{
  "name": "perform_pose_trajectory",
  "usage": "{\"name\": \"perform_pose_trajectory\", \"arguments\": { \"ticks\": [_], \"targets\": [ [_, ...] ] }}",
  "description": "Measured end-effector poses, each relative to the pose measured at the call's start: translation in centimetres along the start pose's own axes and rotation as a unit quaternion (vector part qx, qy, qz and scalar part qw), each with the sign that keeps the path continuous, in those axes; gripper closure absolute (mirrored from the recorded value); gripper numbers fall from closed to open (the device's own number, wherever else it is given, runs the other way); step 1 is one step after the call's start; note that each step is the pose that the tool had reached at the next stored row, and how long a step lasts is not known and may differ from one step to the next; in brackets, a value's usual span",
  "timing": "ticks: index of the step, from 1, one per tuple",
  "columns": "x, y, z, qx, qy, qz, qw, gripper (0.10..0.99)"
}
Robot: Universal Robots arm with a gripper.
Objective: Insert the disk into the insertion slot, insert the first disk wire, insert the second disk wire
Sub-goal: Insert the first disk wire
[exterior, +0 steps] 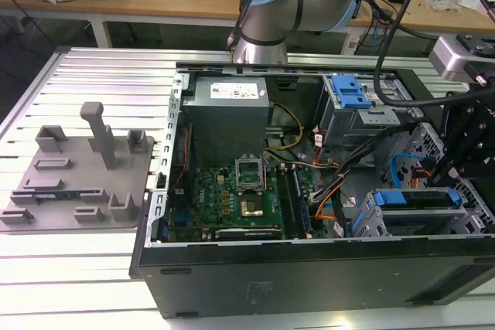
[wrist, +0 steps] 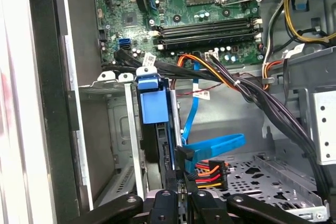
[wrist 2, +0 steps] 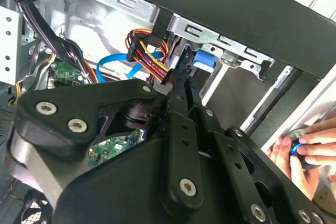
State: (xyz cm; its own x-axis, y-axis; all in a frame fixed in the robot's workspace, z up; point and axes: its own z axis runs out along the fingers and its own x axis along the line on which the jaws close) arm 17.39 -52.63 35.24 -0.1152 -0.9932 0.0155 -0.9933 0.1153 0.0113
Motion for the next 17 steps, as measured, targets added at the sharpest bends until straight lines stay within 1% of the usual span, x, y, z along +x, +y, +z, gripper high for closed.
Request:
{"name": "perform_pose_trajectory", "arguments": {
  "ticks": [1, 2, 6, 11, 17],
  "targets": [
    [0.08, -0.01, 0.00, 0.0000, -0.0017, 0.000, 1.0000, 0.922],
    [0.33, -0.03, 0.01, -0.0001, -0.0029, 0.000, 1.0000, 0.922],
    [0.38, -0.03, 0.00, -0.0001, -0.0029, 0.001, 1.0000, 0.922],
    [0.42, 0.00, 0.08, -0.0003, -0.0030, 0.015, 0.9999, 0.922],
    [0.55, 0.04, 0.18, -0.0003, -0.0029, 0.015, 0.9999, 0.922]
  ]
}}
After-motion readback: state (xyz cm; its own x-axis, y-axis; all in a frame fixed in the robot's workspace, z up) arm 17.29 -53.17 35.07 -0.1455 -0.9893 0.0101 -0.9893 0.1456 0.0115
